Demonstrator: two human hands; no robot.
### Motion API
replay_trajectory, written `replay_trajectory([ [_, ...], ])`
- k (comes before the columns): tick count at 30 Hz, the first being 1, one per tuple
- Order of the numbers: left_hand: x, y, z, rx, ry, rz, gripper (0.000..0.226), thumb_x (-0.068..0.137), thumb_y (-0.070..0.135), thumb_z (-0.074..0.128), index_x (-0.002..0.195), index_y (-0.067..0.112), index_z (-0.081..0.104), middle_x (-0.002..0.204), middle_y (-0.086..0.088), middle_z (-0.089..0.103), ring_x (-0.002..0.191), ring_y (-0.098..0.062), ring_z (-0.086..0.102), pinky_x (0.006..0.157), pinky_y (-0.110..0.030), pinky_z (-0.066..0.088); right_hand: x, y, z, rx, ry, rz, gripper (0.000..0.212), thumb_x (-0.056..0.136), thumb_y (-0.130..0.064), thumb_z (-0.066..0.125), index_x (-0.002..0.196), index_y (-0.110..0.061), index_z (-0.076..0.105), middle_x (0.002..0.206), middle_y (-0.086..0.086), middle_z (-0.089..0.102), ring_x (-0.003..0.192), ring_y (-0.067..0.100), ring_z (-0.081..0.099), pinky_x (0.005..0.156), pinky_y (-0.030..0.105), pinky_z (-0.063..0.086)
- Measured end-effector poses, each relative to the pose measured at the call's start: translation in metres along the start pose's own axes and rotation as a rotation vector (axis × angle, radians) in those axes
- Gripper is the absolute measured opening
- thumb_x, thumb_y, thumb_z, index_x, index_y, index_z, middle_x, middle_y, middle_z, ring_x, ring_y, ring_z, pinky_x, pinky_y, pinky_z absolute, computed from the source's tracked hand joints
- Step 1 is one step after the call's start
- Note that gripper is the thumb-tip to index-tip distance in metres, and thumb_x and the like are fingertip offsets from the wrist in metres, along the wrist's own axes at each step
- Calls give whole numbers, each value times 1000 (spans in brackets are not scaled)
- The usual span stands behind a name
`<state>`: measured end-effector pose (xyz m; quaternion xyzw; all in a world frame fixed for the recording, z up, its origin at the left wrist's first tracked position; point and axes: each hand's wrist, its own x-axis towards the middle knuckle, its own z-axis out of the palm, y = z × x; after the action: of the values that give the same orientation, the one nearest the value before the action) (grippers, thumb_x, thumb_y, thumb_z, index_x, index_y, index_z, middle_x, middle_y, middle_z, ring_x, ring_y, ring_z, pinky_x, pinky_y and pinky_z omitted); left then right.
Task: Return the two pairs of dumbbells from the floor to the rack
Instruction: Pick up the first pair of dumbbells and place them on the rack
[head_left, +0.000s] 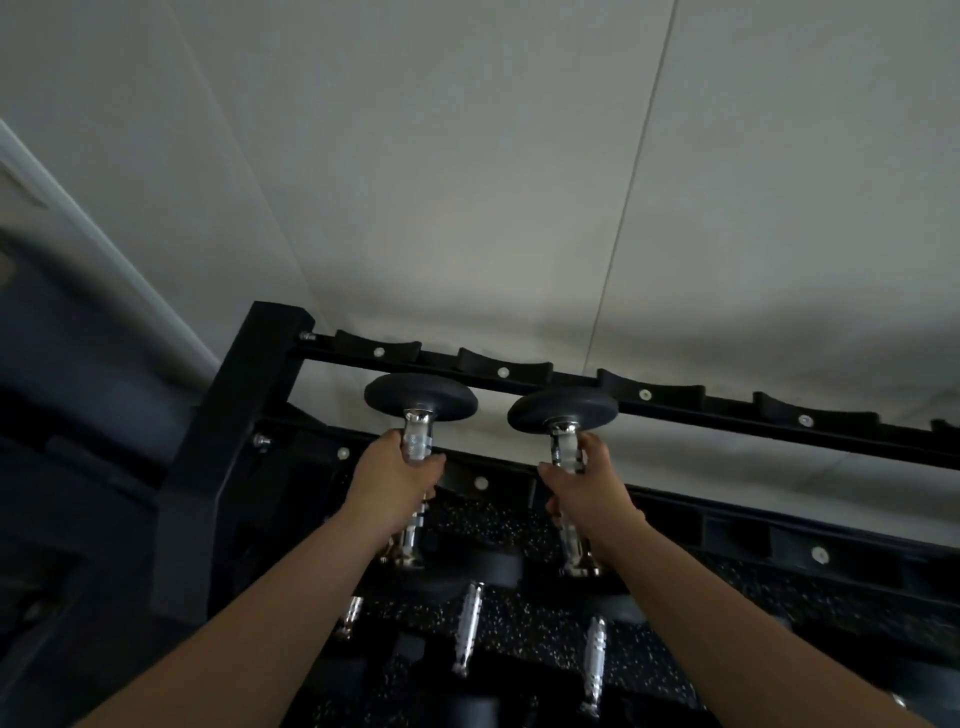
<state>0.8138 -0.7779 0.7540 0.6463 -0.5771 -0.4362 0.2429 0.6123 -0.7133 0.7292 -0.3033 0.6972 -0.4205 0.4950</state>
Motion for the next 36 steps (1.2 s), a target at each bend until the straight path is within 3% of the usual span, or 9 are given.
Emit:
replay_trajectory([
  [6,41,-8,-33,-34,14,-25,14,83,17,68,79,15,55,65,-5,60,48,-11,57,41,-23,44,35,-18,42,-11,-1,-14,47,88,-17,61,127,-25,37,94,11,59,55,16,59,55,32,52],
  [13,103,-24,-70,-26,-22,1,14,82,18,67,89,9,59,64,-9,62,49,-15,57,46,-27,45,67,-30,87,6,71,14,44,88,-18,61,126,-22,39,90,8,59,55,16,58,47,25,48],
  [18,148,-34,-87,-10,-65,50,9,82,17,67,84,15,58,62,-6,63,45,-10,58,43,-24,45,87,-37,110,3,153,47,49,88,-19,62,129,-22,37,96,8,61,52,14,58,47,25,47],
  [27,200,-48,-70,13,-132,71,14,84,16,66,90,6,59,67,-10,63,52,-15,59,49,-26,45,118,-33,115,22,247,76,51,87,-19,63,131,-25,36,88,7,62,59,17,60,54,31,52],
  [36,226,-65,-57,36,-137,38,16,85,17,66,86,5,57,72,-18,63,60,-25,59,60,-39,49,140,-26,115,28,266,101,46,90,-20,60,130,-24,37,86,9,61,57,14,57,44,22,47],
])
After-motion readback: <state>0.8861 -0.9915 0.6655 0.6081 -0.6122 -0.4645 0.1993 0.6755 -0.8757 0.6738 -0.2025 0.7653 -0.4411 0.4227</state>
